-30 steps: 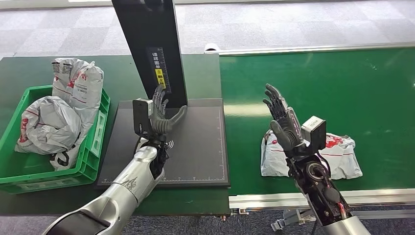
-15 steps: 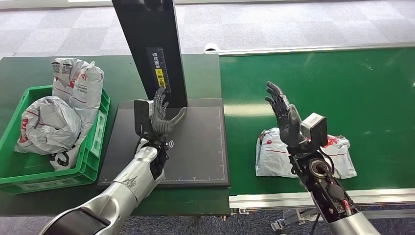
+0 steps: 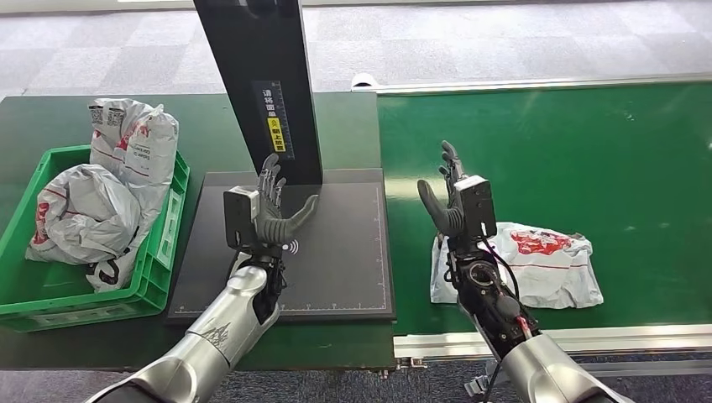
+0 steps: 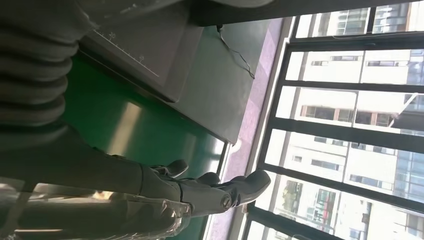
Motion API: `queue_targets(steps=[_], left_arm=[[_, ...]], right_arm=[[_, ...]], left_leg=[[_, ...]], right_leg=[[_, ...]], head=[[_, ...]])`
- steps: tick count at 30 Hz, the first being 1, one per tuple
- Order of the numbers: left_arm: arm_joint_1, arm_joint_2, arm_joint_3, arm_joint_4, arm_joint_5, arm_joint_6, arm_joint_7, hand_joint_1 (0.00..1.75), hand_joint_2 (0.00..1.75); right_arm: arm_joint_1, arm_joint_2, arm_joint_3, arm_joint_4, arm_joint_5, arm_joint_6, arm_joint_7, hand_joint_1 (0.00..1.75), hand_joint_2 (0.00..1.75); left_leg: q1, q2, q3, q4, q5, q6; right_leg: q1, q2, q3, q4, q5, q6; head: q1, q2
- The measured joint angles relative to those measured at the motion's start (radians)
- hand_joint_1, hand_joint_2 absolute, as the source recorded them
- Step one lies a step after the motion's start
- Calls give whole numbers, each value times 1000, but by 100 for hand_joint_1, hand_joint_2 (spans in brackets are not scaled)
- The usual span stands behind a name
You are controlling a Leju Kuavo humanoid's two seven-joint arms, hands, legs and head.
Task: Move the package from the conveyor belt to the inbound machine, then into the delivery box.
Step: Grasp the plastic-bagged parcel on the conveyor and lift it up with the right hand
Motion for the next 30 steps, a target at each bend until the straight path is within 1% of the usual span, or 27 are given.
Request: queue_targets(steps=[4,5,6,7,8,9,10,11,12,13,14,18,20,22,23,25,28,30], left_arm=[[8,3,0,-16,-7,-4,1,0,175],[9,4,0,-19,-14,1,2,0,175],[13,5,0,-24,-28,11,8,0,175],[22,6,3,-40,-56,23,23,0,175],[37,8,9,-68,-97,35,46,0,175],[55,10,19,-102,-141,40,74,0,175],[75,12,33,-142,-188,38,102,0,175],[92,14,51,-177,-228,31,123,0,175],[107,15,69,-205,-258,22,136,0,175],[120,15,90,-232,-283,14,144,0,175],[132,16,110,-254,-299,7,149,0,175],[180,16,178,-331,-343,-14,152,0,175],[201,16,199,-361,-358,-21,158,0,175],[215,16,215,-385,-370,-26,167,0,175],[221,16,222,-396,-375,-29,171,0,175],[232,16,236,-415,-381,-35,177,0,175],[242,14,249,-435,-386,-44,179,0,175],[245,14,254,-442,-386,-49,180,0,175]], right_arm=[[0,17,0,21,8,-1,5,0,175],[-1,20,1,26,27,-17,23,0,175],[-4,22,5,33,65,-49,61,0,175],[-8,22,17,42,139,-93,136,0,175],[-11,18,33,51,262,-134,250,0,175],[-11,12,47,58,405,-154,370,0,175],[-8,5,53,61,575,-148,492,0,175],[0,-2,48,61,732,-121,580,0,175],[7,-7,35,61,851,-91,625,0,175],[15,-12,16,62,951,-61,645,0,175],[22,-17,-6,63,1015,-37,643,0,175],[59,-27,-109,62,1190,59,625,0,175],[81,-36,-142,57,1284,170,642,0,175],[101,-57,-152,52,1370,280,664,0,175],[111,-68,-157,48,1396,306,668,0,175],[129,-91,-174,35,1414,314,663,0,175],[149,-119,-209,11,1402,315,641,0,175],[161,-134,-230,-4,1401,336,634,0,175]], left_leg=[[-1,0,0,0,0,0],[-1,0,0,0,0,0],[-1,0,0,0,0,0],[-1,0,0,0,0,0],[-1,0,0,0,0,0],[-1,0,1,0,0,0],[-1,0,1,0,0,0],[-1,0,0,0,0,0],[-1,0,0,0,0,0],[-1,0,0,0,0,0],[-1,0,0,0,0,0],[-1,0,0,0,0,0],[-1,0,0,0,0,0],[-1,-1,0,0,0,0],[-1,-2,0,0,0,0],[-1,-2,-1,0,0,0],[-1,-2,0,0,0,0],[-2,-2,0,0,-1,0]], right_leg=[[-1,0,0,0,0,0],[-1,0,0,0,0,0],[-1,0,0,0,0,0],[-1,0,0,0,0,0],[-1,0,0,0,0,0],[-1,0,0,0,0,0],[-1,0,0,0,0,0],[-1,0,0,0,0,0],[-1,0,0,0,0,0],[-1,0,0,0,0,0],[-1,0,0,0,0,0],[-1,0,0,0,0,0],[-1,0,0,0,0,0],[-1,-1,0,0,0,0],[-1,-1,0,-1,0,0],[-1,-1,0,-1,0,1],[-1,-1,0,-1,0,1],[-1,-1,0,-1,0,1]], head=[[0,0],[0,0],[0,0],[0,0],[0,0],[0,0],[0,0],[0,0],[0,0],[0,0],[0,0],[0,0],[0,0],[0,0],[0,0],[0,0],[0,0],[0,0]])
